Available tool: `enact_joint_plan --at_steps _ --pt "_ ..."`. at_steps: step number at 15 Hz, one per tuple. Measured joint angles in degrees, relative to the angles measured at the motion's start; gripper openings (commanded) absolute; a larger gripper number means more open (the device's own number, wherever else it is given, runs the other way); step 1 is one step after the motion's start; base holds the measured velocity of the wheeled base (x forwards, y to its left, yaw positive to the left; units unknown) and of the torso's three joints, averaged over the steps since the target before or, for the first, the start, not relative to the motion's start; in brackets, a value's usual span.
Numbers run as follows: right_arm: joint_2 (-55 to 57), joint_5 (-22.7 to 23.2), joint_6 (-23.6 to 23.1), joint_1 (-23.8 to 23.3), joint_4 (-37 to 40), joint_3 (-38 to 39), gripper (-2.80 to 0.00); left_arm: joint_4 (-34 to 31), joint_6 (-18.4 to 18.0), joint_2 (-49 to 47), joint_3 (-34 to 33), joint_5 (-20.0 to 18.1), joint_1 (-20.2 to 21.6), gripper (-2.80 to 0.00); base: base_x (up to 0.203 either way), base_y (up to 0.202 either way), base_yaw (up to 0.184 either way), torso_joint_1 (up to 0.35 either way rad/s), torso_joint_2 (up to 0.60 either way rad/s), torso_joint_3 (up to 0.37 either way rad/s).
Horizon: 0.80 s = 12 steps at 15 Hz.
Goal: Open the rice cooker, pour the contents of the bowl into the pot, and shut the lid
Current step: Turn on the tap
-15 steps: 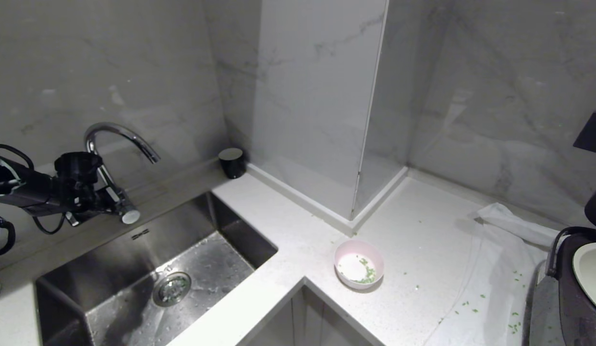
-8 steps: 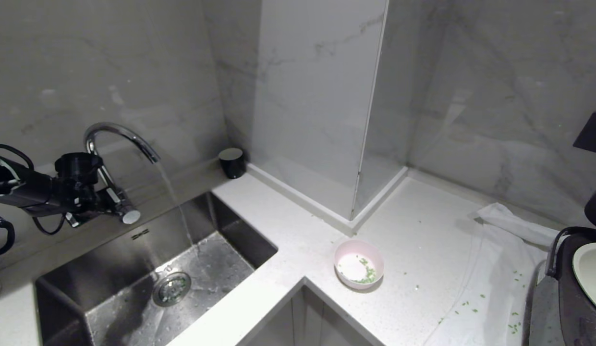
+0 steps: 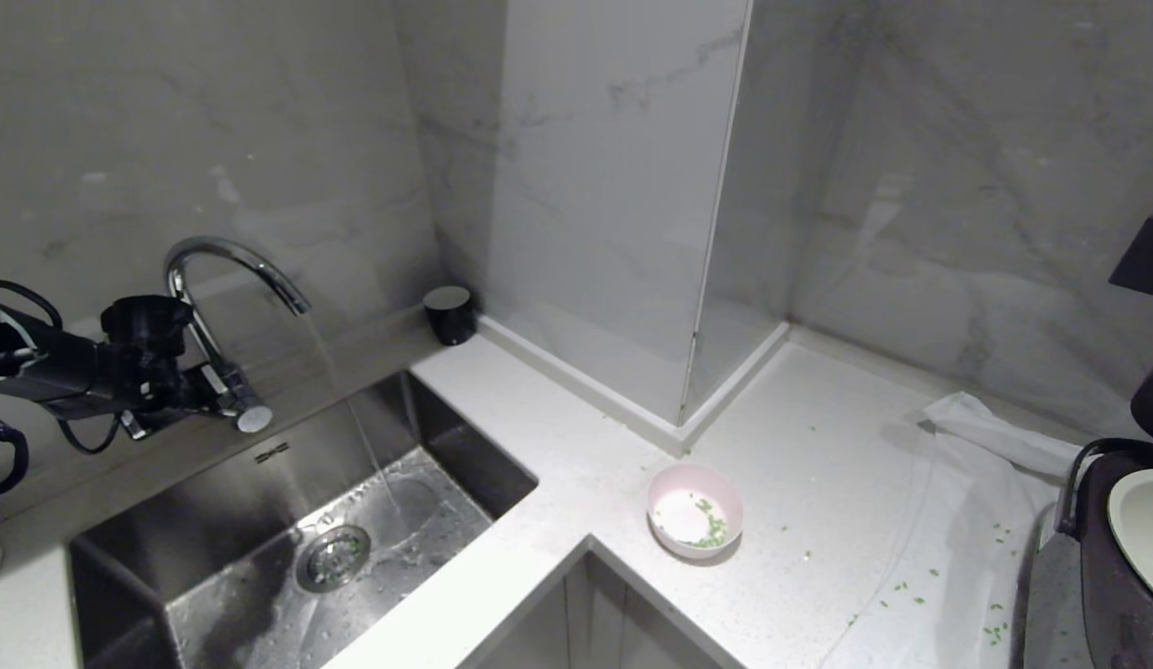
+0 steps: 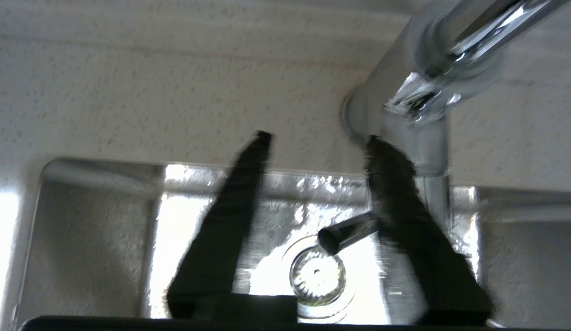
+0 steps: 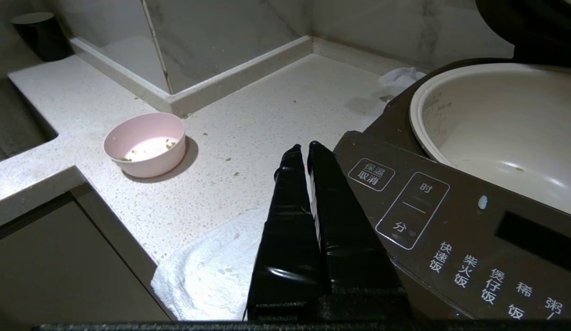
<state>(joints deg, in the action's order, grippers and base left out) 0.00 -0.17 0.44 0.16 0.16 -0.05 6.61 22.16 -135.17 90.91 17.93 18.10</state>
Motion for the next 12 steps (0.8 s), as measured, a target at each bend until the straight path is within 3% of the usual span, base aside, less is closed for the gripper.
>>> enact_joint_plan --at_steps 6,12 --pt "0.00 0.06 0.00 0.00 0.04 0.00 -2.80 0.04 0.35 1.58 -1.55 -0.22 -0.27 0.00 0.000 0.000 0.000 0.000 0.00 0.000" --pt "0.00 0.04 0.02 0.00 0.00 -0.01 -2.80 0.26 0.62 11.07 -15.29 -1.46 -3.29 0.00 0.000 0.000 0.000 0.000 0.00 0.000"
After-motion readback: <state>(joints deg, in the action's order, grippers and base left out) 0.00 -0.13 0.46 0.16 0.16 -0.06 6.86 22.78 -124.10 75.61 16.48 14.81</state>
